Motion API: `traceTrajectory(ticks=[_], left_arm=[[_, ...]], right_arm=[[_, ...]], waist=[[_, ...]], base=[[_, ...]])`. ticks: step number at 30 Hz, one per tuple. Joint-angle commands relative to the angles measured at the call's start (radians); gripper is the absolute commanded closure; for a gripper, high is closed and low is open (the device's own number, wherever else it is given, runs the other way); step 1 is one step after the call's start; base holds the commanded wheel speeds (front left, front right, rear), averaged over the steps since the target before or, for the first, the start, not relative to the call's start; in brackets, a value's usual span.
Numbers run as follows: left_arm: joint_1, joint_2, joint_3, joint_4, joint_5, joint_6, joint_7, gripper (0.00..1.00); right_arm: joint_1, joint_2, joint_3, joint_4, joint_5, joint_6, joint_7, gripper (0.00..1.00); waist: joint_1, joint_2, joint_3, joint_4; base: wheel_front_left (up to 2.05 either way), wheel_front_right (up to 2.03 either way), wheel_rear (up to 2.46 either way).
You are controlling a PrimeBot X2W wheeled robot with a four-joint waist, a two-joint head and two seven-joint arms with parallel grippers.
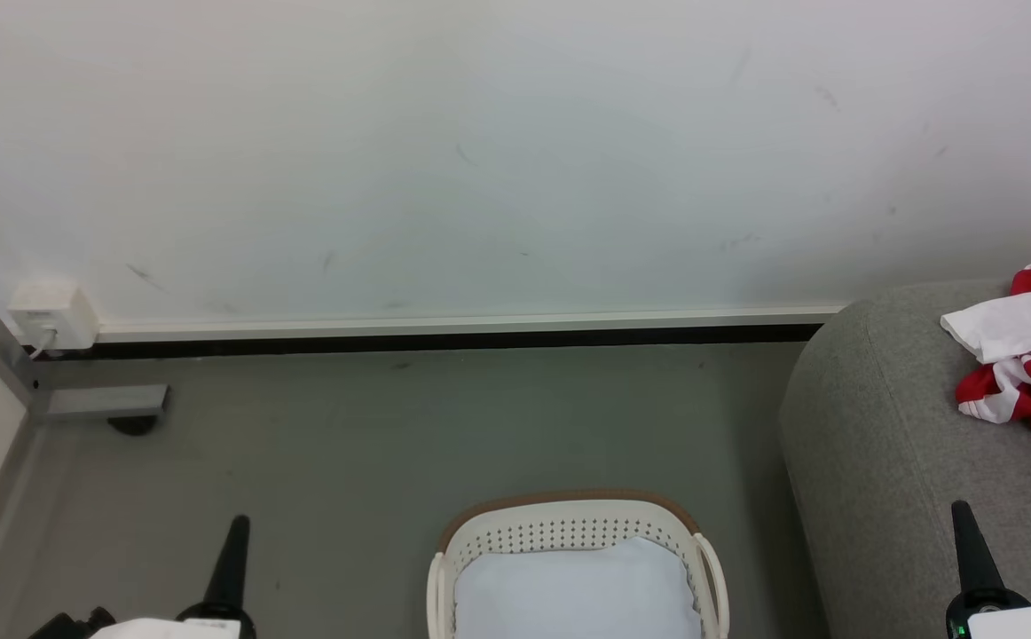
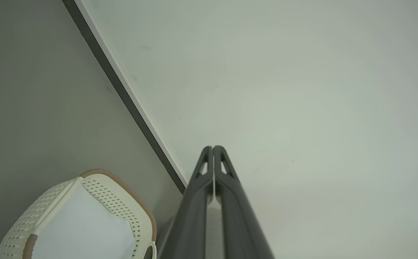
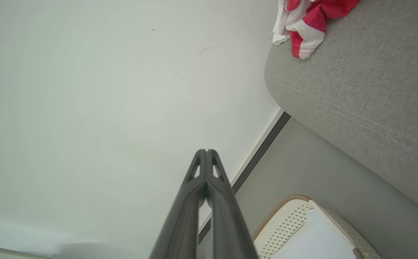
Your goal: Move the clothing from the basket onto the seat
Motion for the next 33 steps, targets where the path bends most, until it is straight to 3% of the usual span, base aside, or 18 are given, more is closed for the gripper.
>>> traceTrajectory(ticks=[1,33], left_arm=[[-0.019,0.008,0.005,-0.011,-0.030,-0.006,0.006,1.00],[-0.051,0.010,0.031,-0.024,-0.295,-0.008,0.075,1.00]], right_arm=[[-0.016,-0.011,-0.004,-0.013,0.024,-0.001,0.007,1.00],[-0.041,-0.014,-0.013,-0.032,0.303,-0.002,0.078,1.00]], waist=[[0.0000,-0.0001,0.000,0.000],[0.0000,-0.0001,0.012,-0.007]], base=[[0.00,0.00,0.00],[0.00,0.00,0.00]])
